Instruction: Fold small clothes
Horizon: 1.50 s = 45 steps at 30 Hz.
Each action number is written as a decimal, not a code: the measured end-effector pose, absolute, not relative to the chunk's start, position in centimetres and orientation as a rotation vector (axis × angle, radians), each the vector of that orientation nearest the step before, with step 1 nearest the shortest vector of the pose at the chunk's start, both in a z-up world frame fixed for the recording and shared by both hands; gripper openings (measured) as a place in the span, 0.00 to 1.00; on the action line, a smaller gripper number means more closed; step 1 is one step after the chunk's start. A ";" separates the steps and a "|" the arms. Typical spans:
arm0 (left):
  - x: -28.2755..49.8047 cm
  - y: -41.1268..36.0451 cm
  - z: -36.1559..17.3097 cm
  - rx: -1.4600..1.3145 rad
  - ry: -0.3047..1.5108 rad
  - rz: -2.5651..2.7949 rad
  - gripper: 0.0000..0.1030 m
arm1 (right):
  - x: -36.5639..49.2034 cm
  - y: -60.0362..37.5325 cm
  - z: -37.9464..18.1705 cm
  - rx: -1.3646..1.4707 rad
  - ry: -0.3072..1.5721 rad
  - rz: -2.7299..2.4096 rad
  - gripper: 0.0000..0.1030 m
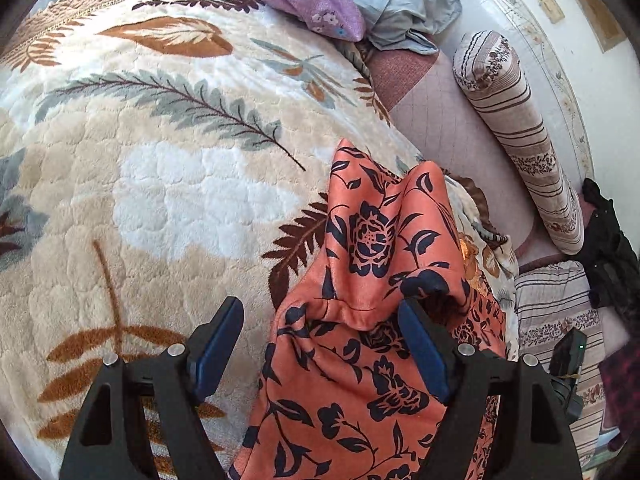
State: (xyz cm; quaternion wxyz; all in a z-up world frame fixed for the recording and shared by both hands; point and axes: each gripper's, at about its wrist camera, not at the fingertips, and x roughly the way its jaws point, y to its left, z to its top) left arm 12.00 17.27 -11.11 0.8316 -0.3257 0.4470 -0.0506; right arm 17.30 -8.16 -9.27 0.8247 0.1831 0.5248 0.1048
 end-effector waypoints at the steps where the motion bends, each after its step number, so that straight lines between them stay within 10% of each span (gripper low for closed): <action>1: 11.9 17.3 -11.1 -0.695 0.941 -0.110 0.78 | 17.3 -7.6 -7.3 0.319 1.065 0.219 0.12; 9: 11.8 14.5 -10.8 -0.668 0.978 -0.201 0.78 | 17.7 -10.9 4.0 0.191 0.756 0.117 0.11; 17: 15.4 15.4 -12.2 -0.815 0.970 -0.071 0.78 | 17.9 -17.6 -9.0 0.343 1.068 0.055 0.11; 21: 17.9 14.9 -12.1 -0.727 1.057 -0.033 0.42 | 17.1 -18.6 -12.4 0.417 1.087 0.080 0.11; 27: 19.6 14.5 -12.3 -0.716 1.102 -0.093 0.66 | 16.9 -19.3 -12.6 0.424 1.088 0.118 0.13; 30: 20.5 13.0 -11.9 -0.485 1.146 -0.080 0.09 | 16.7 -19.1 -12.6 0.419 1.087 0.120 0.13; 37: 19.1 13.9 -9.6 -0.307 1.023 -0.100 0.09 | 15.3 -17.8 -8.2 0.331 0.966 0.148 0.11; 42: 18.7 15.9 -11.6 -0.416 1.044 -0.087 0.27 | 15.6 -19.9 -13.1 0.450 1.062 0.165 0.21; 45: 18.7 16.7 -10.0 -0.365 0.983 -0.055 0.49 | 15.9 -20.8 -11.3 0.439 1.015 0.147 0.73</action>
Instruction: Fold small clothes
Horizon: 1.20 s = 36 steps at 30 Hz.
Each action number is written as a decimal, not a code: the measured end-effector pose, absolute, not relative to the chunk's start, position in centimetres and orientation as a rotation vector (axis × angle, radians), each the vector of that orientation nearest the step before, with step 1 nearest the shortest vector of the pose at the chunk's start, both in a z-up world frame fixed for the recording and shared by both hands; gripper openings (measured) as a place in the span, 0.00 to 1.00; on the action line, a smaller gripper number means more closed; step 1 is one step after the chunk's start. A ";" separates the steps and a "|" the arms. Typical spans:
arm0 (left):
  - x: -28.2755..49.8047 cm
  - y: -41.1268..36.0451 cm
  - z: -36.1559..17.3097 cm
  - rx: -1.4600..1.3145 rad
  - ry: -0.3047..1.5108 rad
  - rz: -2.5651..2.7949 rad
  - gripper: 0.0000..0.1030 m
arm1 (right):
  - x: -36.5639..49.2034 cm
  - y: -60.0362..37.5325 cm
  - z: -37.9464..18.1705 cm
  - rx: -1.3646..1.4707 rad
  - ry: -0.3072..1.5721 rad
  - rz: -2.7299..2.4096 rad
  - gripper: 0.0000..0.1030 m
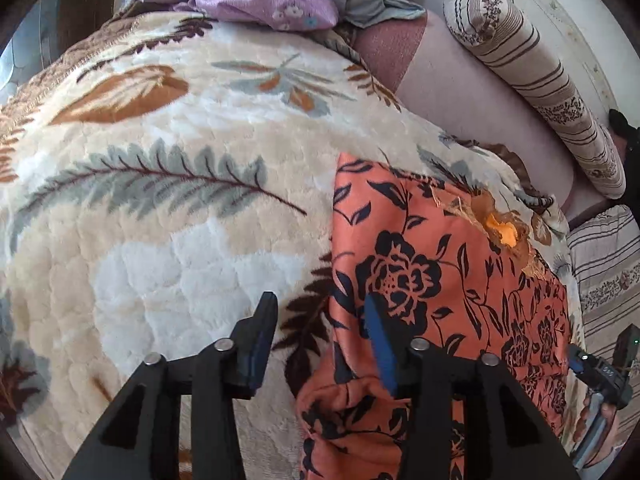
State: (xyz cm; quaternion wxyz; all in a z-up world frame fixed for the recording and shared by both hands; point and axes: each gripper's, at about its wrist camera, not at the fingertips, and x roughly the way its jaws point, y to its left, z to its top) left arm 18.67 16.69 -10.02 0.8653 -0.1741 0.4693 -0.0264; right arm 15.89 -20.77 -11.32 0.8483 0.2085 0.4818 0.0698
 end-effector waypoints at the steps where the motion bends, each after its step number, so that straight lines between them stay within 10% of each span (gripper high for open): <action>1: 18.9 17.0 -9.6 -0.380 0.972 -0.065 0.51 | 15.8 -21.1 -10.4 0.437 0.976 0.125 0.76; 8: 21.4 15.1 -11.1 -0.378 1.005 -0.111 0.59 | 20.8 -21.3 -11.8 0.515 1.052 0.154 0.74; 9: 21.8 14.5 -12.1 -0.319 1.034 -0.101 0.58 | 21.4 -20.7 -12.6 0.497 1.086 0.170 0.62; 10: 21.8 13.8 -12.3 -0.249 1.009 -0.093 0.58 | 21.5 -20.2 -12.8 0.414 1.115 0.138 0.24; 13: 21.4 12.2 -11.0 -0.113 0.987 -0.028 0.54 | 21.3 -18.8 -12.5 0.258 1.092 0.075 0.20; 16: 20.1 12.4 -8.9 -0.136 0.868 -0.019 0.54 | 20.5 -18.9 -12.0 0.241 1.065 0.030 0.29; 19: 21.4 12.6 -12.5 -0.104 1.032 -0.012 0.59 | 18.5 -19.4 -10.4 0.240 0.979 -0.067 0.69; 36: 15.3 15.0 -9.4 -0.226 1.002 0.036 0.76 | 12.3 -20.4 -8.8 0.499 0.936 0.139 0.72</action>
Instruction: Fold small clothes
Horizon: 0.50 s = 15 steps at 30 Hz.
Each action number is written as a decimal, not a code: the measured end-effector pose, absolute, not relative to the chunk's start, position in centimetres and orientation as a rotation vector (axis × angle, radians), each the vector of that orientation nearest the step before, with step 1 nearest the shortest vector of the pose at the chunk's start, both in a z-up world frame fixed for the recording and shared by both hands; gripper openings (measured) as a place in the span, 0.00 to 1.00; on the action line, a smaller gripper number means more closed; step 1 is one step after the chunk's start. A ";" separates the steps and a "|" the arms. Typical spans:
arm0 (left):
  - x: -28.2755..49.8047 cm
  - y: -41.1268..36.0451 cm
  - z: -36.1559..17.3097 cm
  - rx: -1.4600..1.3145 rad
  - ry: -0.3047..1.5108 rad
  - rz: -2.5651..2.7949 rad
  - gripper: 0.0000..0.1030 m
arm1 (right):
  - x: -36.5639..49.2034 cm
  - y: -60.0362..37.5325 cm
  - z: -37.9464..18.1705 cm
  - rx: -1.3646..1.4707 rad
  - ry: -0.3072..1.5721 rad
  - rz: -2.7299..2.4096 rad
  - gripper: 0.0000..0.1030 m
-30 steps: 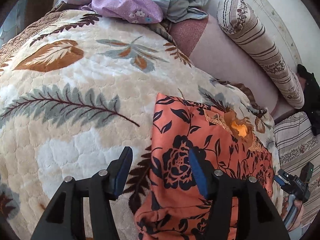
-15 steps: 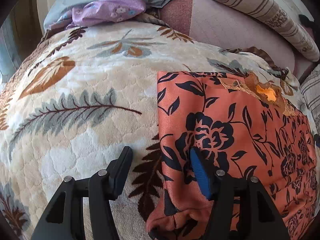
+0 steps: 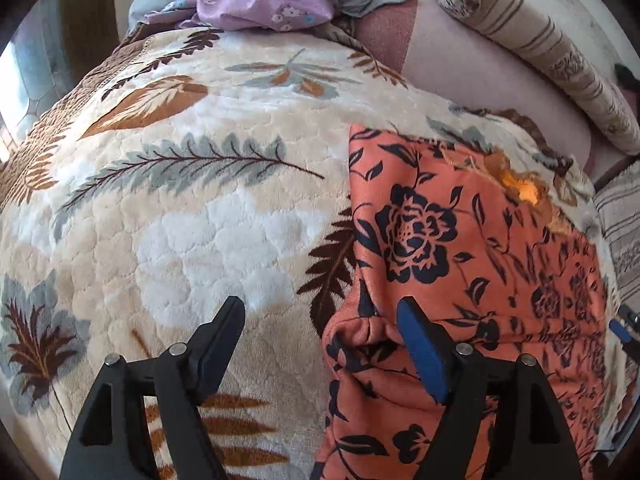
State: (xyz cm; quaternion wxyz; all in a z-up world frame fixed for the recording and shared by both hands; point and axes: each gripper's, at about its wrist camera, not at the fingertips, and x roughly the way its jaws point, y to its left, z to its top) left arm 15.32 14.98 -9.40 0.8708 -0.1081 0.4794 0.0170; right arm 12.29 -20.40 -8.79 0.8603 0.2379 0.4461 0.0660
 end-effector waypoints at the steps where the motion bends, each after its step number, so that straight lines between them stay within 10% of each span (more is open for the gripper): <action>1: 14.9 15.1 -8.9 -0.246 0.990 0.040 0.76 | 11.9 -20.6 -8.5 0.490 0.934 0.137 0.74; 15: 7.6 14.1 -11.5 -0.142 1.023 0.018 0.76 | 8.5 -26.5 -13.4 0.683 1.090 0.131 0.74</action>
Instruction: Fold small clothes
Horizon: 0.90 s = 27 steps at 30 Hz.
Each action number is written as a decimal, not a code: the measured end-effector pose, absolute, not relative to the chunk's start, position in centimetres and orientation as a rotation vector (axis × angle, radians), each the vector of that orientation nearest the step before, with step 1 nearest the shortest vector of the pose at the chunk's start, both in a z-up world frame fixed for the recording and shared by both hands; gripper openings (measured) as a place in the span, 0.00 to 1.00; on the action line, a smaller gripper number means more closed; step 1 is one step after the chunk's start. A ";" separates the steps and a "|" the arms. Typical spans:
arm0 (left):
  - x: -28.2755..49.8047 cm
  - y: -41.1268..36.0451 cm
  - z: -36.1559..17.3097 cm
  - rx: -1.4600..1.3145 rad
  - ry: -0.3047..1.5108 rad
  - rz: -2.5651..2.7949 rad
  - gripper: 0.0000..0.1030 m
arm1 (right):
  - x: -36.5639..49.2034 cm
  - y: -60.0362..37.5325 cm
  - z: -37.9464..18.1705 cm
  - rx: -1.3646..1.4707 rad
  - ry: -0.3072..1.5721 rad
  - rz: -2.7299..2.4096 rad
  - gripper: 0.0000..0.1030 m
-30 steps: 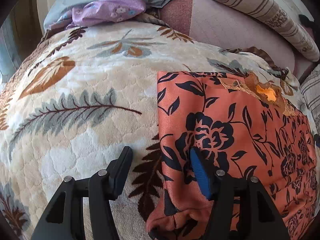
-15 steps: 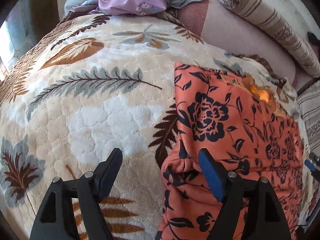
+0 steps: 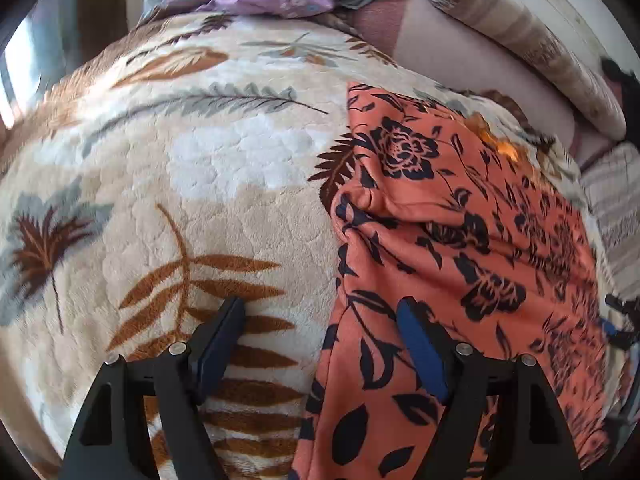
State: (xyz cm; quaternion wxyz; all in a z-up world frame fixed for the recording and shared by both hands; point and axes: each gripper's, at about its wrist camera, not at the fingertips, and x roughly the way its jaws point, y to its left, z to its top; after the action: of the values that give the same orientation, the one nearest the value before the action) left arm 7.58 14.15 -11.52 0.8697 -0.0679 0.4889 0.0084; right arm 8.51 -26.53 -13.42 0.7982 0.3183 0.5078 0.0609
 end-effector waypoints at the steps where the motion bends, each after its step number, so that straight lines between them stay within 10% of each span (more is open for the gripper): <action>1: 7.4 13.5 -11.3 -0.083 1.046 0.039 0.76 | 8.0 -26.4 -12.9 0.657 1.064 0.140 0.73; 27: 0.4 7.2 -8.8 -0.062 1.005 -0.050 0.77 | -2.3 -25.6 -9.4 0.637 1.095 0.266 0.75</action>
State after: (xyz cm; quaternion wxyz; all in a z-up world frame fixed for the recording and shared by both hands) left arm 0.45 7.20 -8.85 0.8757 -0.0297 0.4813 -0.0242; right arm -2.30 -25.62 -9.44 0.7980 0.2965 0.5099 0.1238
